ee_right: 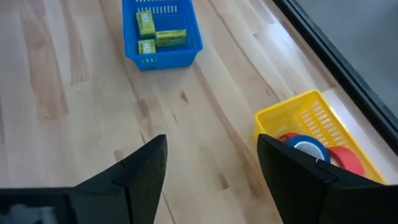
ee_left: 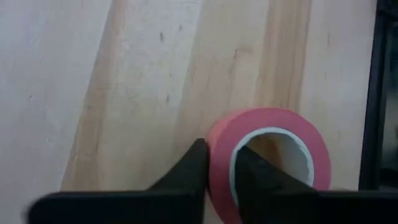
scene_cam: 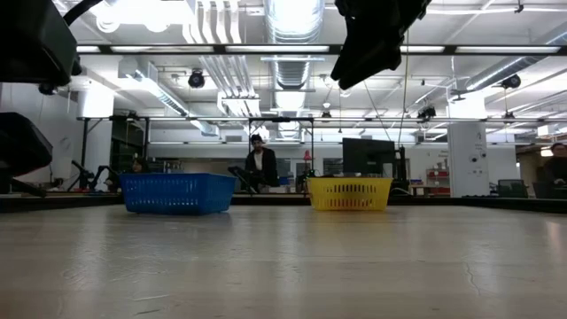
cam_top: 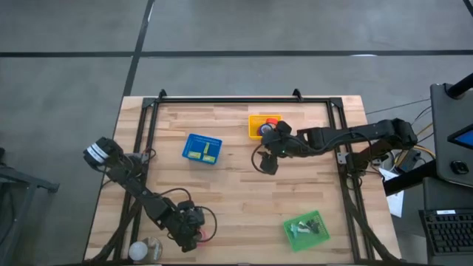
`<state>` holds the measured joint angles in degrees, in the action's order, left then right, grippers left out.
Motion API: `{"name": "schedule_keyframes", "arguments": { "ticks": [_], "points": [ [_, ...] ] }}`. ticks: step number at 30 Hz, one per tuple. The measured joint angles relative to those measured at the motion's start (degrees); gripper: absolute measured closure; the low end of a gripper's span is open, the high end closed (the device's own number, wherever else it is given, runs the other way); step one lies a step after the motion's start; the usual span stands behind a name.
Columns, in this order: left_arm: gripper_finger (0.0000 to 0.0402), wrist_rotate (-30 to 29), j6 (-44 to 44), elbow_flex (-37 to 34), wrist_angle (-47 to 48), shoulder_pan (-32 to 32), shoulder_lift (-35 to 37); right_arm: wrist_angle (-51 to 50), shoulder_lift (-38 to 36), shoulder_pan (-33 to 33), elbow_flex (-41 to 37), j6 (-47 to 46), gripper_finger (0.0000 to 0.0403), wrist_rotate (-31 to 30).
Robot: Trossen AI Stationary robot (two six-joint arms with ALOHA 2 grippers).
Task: Pick and place Stapler, Stapler remover, tape
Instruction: Put the pink tape into the yellow bin
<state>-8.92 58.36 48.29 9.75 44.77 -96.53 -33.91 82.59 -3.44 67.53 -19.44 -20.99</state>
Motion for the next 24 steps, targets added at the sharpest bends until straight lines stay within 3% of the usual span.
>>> {"name": "schedule_keyframes", "arguments": {
  "ticks": [1, 5, 10, 16, 19, 24],
  "points": [
    [0.0358, -0.3, -0.5, 0.0, 0.1, 0.0, 0.2, 0.0, 0.0, -0.3, -0.3, -0.4, 0.016, 0.0],
    [0.0363, -7.0, -2.9, -0.2, 0.4, 0.1, 0.9, 0.2, 0.0, -2.5, -1.4, -2.1, 0.0164, 0.1],
    [0.0349, -28.6, -6.1, -0.1, 0.0, 0.0, 1.9, 3.0, 0.0, -7.5, -3.3, -5.6, 0.0165, 0.4],
    [0.035, -54.4, -11.7, 1.1, 0.1, -1.2, 1.9, 20.1, 0.0, -13.6, -8.8, -8.1, 0.0165, 4.2],
    [0.0352, -59.7, -14.5, 1.8, 0.2, -3.4, 1.9, 32.2, 0.0, -14.9, -11.9, -8.9, 0.0165, 7.0],
    [0.035, -61.6, -18.9, 4.2, -0.2, -7.9, 1.9, 42.6, 0.9, -15.2, -15.7, -8.8, 0.0144, 7.2]
  ]
}}
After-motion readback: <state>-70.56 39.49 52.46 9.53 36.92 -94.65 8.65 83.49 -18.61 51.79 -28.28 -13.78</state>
